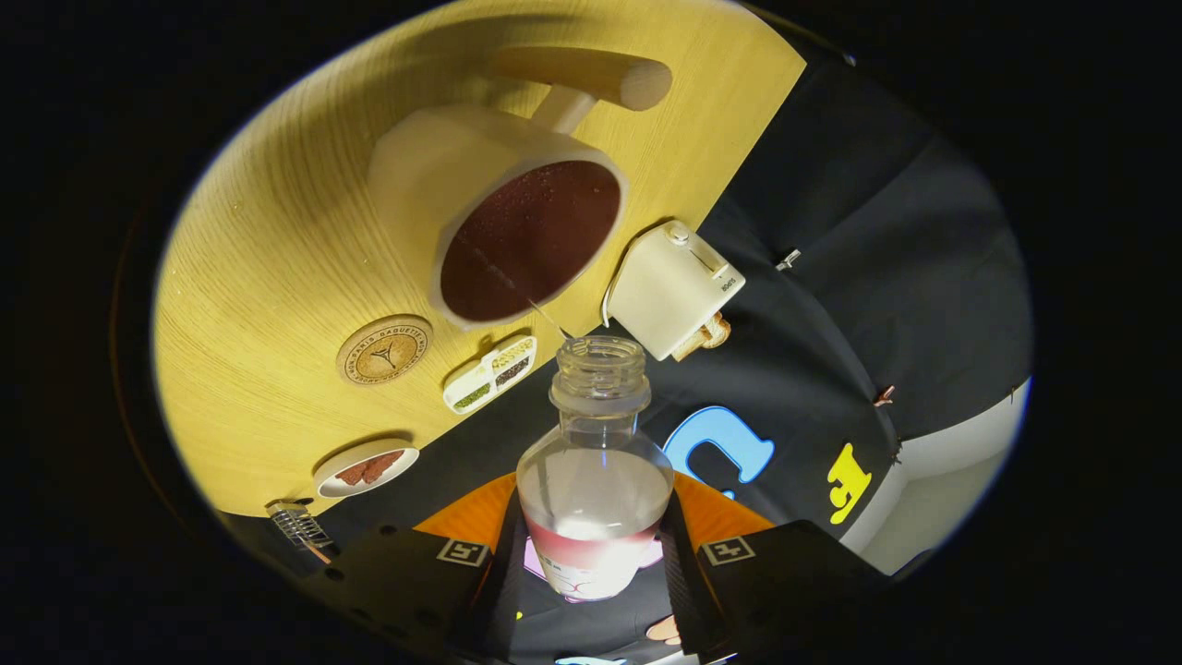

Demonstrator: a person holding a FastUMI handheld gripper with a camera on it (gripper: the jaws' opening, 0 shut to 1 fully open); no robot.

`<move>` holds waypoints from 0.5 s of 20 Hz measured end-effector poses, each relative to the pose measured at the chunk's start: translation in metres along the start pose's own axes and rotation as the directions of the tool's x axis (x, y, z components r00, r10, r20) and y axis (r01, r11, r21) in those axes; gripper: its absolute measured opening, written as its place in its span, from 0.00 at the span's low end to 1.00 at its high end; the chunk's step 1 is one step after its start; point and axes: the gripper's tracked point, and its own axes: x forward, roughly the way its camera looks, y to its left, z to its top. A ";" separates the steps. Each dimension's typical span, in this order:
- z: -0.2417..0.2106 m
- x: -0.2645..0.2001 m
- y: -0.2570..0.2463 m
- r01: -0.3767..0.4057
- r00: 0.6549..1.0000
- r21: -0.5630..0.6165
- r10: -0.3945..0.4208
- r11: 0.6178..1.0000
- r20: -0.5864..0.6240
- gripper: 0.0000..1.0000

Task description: Take the bottle from table, then pour the juice into the cup, finally place the bottle on the coaster

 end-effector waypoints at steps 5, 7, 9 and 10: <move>0.000 0.001 -0.001 0.007 1.000 0.011 -0.007 1.000 0.002 0.68; -0.001 0.001 0.002 0.006 1.000 0.014 -0.006 1.000 0.004 0.68; 0.000 0.001 0.005 0.004 1.000 0.027 -0.004 1.000 0.004 0.68; 0.000 0.001 0.007 0.003 1.000 0.035 -0.003 0.999 0.002 0.68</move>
